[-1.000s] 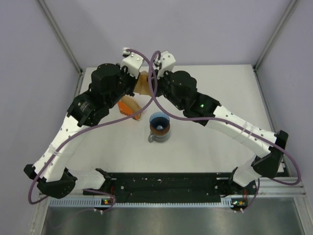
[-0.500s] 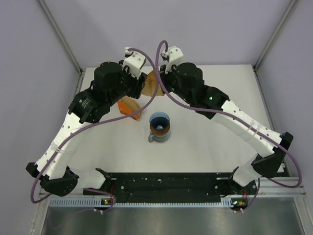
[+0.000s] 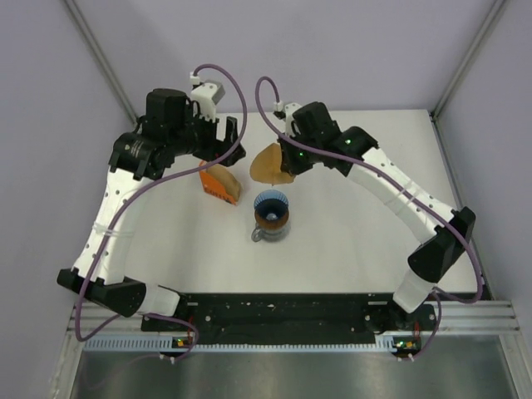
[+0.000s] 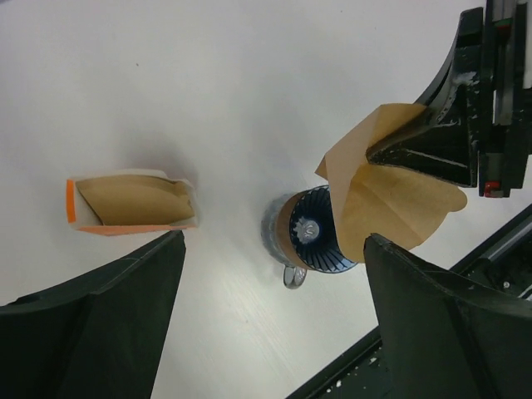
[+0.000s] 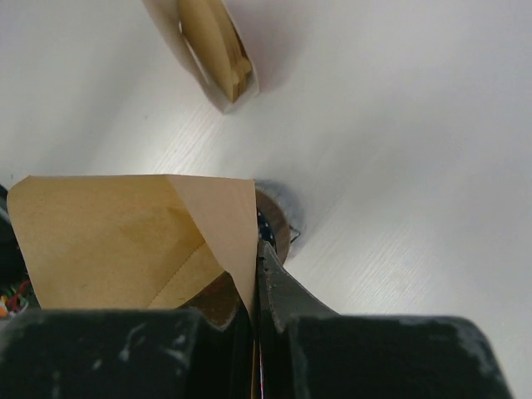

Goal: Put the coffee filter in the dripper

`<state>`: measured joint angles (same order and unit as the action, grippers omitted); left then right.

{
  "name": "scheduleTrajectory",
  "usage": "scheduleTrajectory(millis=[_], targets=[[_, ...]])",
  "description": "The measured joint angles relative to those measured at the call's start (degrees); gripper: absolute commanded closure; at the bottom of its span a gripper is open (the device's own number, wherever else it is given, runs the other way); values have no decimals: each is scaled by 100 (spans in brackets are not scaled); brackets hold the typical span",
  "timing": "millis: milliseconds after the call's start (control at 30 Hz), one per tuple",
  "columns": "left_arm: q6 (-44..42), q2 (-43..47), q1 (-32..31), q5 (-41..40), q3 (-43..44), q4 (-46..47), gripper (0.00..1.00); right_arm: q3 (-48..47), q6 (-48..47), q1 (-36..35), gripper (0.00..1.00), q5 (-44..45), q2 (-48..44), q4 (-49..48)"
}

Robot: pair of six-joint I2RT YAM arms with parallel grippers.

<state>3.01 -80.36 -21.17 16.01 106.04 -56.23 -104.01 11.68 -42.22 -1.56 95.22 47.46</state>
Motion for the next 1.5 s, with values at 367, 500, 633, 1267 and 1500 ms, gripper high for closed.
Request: scheduleTrajectory(millis=[367, 500, 633, 1267, 1500], targets=[[435, 122, 136, 522, -1226, -15, 35, -144, 15, -111, 100, -466, 619, 898], [667, 122, 136, 758, -1690, 87, 35, -146, 15, -195, 100, -459, 754, 920], [798, 122, 136, 868, -1967, 181, 35, -129, 17, -238, 100, -459, 907, 901], [1220, 118, 72, 1121, -2861, 1010, 48, 162, -7, -243, 68, -466, 1056, 732], [1185, 98, 55, 1093, -2896, 1019, 43, 118, -90, -243, 50, -254, 1056, 713]])
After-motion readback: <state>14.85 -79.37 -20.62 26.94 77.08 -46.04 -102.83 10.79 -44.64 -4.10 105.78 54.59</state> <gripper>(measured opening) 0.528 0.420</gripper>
